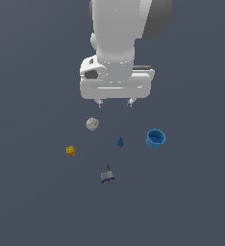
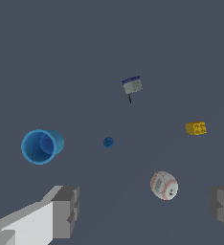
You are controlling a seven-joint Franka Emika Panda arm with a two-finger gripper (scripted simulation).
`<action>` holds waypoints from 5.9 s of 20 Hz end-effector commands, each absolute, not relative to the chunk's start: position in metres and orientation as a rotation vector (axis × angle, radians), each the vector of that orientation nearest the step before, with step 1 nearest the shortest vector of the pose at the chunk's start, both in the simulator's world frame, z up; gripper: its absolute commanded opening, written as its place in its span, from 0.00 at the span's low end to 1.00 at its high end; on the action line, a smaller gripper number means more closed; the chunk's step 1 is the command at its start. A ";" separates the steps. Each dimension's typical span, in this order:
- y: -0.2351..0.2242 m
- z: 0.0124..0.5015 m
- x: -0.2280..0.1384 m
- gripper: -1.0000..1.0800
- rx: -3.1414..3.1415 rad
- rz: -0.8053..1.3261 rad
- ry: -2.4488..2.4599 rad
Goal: Pick up a designated object from a clutter of objects.
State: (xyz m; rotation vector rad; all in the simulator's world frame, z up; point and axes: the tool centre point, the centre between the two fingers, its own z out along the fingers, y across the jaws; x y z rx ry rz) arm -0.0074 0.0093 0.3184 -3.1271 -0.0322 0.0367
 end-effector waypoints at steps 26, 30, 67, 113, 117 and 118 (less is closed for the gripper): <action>-0.046 0.281 0.007 0.96 -3.134 0.046 0.002; -0.065 0.257 0.016 0.96 -3.129 0.039 -0.042; -0.211 0.057 0.020 0.96 -3.123 0.002 -0.338; -0.063 0.152 0.037 0.00 -3.125 0.000 -0.341; -0.023 0.187 0.042 0.00 -3.125 0.000 -0.340; -0.013 0.196 0.044 0.00 -3.126 0.000 -0.340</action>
